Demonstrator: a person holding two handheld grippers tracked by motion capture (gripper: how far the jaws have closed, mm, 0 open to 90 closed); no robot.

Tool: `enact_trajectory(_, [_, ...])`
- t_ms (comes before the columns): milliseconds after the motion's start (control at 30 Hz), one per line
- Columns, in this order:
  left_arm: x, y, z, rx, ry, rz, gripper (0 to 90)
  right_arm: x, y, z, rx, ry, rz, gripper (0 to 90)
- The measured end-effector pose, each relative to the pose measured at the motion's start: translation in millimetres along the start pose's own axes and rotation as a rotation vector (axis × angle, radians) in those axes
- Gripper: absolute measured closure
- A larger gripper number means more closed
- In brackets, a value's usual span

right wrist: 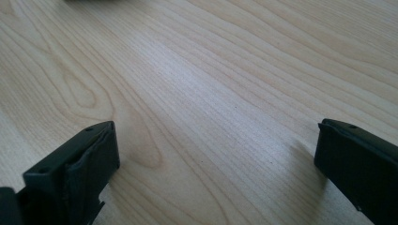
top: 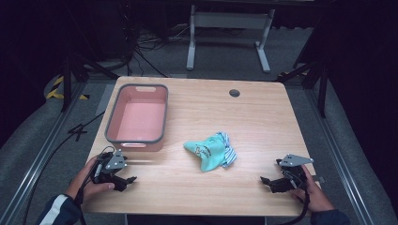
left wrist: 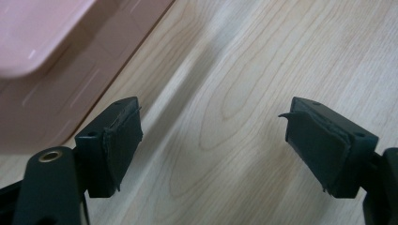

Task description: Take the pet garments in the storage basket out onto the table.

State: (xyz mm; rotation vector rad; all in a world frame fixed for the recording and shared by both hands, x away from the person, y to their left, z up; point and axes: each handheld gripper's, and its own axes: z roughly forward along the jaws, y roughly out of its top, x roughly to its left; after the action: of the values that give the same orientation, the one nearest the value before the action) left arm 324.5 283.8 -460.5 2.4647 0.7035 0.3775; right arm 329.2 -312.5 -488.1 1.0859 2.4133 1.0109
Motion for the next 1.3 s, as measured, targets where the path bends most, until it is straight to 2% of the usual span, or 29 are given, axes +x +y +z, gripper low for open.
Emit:
enact_trajectory(100, [1.6, -7.3, 2.2, -0.002, -0.015, -0.022, 18.9, 0.0, 0.0, 0.0, 0.0, 0.0, 0.0, 0.5])
enact_trajectory(233, [6.8, -18.1, 3.1, -0.051, -0.051, -0.085, 16.9, 0.0, 0.0, 0.0, 0.0, 0.0, 0.0, 0.5])
enact_trajectory(300, [9.3, -25.3, 4.7, -0.09, -0.066, -0.135, 14.7, 0.0, 0.0, 0.0, 0.0, 0.0, 0.0, 0.5])
enact_trajectory(467, [8.9, -32.4, 5.4, -0.141, -0.065, -0.132, 14.5, 0.0, 0.0, 0.0, 0.0, 0.0, 0.0, 0.5])
enact_trajectory(1300, [7.6, -32.4, 5.5, -0.14, -0.052, -0.145, 13.4, 0.1, -0.2, -0.1, 0.001, -0.002, -0.002, 0.5])
